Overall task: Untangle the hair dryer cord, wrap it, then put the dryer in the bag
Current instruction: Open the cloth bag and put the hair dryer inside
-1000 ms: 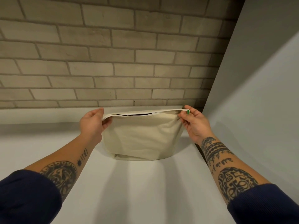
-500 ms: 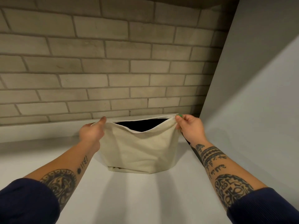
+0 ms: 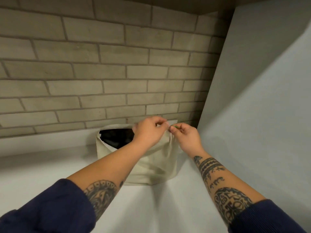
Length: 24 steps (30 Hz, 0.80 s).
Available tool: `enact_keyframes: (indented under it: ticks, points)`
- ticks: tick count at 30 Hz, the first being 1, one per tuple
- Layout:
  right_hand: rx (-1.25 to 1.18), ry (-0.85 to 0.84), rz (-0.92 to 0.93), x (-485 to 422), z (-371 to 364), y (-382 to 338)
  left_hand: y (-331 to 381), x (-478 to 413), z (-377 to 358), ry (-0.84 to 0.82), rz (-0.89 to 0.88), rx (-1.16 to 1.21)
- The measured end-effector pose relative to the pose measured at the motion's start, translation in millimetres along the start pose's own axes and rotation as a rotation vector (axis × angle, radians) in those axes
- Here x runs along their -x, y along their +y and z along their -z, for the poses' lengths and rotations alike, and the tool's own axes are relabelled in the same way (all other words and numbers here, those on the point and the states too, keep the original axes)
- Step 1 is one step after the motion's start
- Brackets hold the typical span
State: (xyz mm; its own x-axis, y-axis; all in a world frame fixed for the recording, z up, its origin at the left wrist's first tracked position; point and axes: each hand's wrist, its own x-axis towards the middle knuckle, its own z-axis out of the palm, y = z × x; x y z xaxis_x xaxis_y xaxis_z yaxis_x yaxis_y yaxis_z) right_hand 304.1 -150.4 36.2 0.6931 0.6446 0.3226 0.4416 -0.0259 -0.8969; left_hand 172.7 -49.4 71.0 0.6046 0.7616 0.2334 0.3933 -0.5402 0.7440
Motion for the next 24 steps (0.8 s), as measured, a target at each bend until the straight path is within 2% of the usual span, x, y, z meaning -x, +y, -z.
enact_keyframes:
  ticks: [2, 6, 12, 15, 24]
  points:
    - [0.05, 0.004, 0.026, 0.1, 0.0, 4.4, 10.0, -0.4, -14.0, -0.095, 0.033, 0.041]
    - [0.214, -0.042, 0.09, 0.6, 5.1, 4.8, 17.1, 1.0, -22.6, -0.049, 0.059, 0.027]
    - [0.129, -0.042, -0.017, 1.3, 14.8, 1.1, 10.5, 1.0, -22.5, -0.118, -0.054, 0.114]
    - [0.034, -0.097, -0.038, 6.6, 17.7, -1.1, 9.0, -0.7, -22.4, -0.117, -0.074, 0.136]
    - [-0.068, -0.154, -0.005, 8.3, 29.0, 3.2, 13.2, 3.6, -11.1, -0.126, -0.177, -0.169]
